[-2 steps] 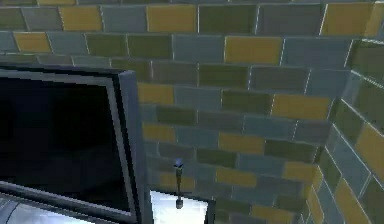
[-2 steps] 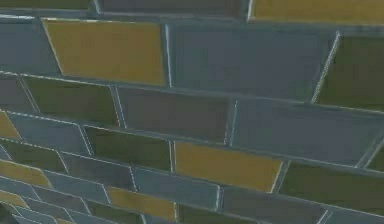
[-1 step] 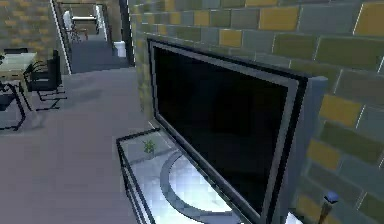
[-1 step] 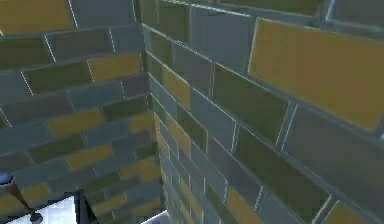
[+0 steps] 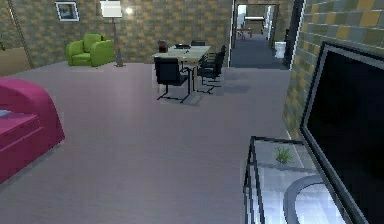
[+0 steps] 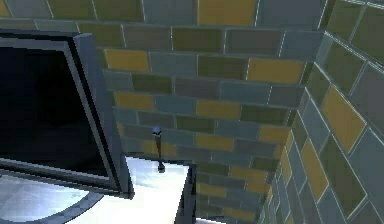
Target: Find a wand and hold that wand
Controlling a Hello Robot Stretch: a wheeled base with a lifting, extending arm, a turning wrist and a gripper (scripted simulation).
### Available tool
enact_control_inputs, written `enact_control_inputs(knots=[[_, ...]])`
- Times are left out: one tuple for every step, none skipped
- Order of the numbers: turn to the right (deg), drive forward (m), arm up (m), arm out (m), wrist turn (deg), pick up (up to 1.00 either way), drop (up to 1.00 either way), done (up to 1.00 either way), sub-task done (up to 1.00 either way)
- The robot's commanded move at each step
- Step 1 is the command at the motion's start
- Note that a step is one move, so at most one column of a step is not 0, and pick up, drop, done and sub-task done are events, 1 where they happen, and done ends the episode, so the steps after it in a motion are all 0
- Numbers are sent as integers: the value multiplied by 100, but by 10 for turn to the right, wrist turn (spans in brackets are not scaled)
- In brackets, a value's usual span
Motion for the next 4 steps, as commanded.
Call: enact_control_inputs(knots=[[0, 0, 50, 0, 0, 0, 0, 0, 0], [0, 0, 38, 0, 0, 0, 0, 0, 0], [0, 0, 0, 44, 0, 0, 0, 0, 0], [0, 0, 0, 0, 450, 0, 0, 0, 0]])
